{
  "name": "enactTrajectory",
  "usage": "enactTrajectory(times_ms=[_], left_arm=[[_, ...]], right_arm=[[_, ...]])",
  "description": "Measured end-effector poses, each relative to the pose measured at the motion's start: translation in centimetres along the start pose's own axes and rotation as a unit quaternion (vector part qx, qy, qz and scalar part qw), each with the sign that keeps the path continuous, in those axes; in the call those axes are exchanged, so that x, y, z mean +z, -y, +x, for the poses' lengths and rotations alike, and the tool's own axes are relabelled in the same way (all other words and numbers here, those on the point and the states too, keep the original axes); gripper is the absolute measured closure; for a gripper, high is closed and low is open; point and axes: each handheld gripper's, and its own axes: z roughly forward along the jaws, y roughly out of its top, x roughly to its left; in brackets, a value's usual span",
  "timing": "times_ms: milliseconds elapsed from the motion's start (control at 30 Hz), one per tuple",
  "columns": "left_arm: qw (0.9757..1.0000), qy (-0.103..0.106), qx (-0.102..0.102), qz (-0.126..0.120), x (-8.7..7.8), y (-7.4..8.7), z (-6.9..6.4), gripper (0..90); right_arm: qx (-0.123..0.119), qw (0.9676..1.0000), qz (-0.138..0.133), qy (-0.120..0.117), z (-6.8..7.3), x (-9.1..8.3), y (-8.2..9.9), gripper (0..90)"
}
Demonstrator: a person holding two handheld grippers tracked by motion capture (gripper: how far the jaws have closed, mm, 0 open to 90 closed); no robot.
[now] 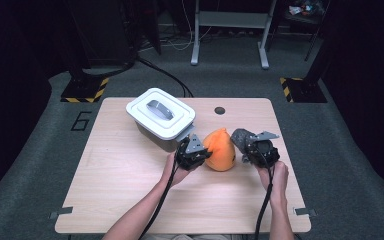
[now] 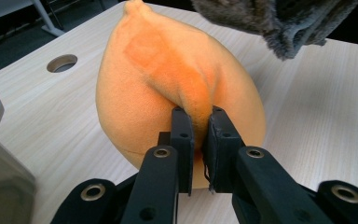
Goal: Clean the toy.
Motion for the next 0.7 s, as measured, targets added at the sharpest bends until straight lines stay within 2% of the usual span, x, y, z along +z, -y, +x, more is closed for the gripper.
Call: enactTrajectory(times_ms=[233,433,700], left_arm=[[1.0,-0.004,-0.004,-0.001,0.0,0.1,0.1,82.9],[1.0,-0.002,-0.006,-0.003,0.0,0.2,0.1,82.8],[0.9999,-0.006,-0.012,-0.003,0.0,0.2,0.2,82.8]], right_arm=[[0.02,0.9995,0.024,0.009,-1.4,0.5,2.2,71.8],[0.026,0.9991,0.033,0.008,-0.9,-0.2,4.1,71.4],[0.035,0.9978,0.056,0.002,-0.6,-0.1,6.2,71.2]])
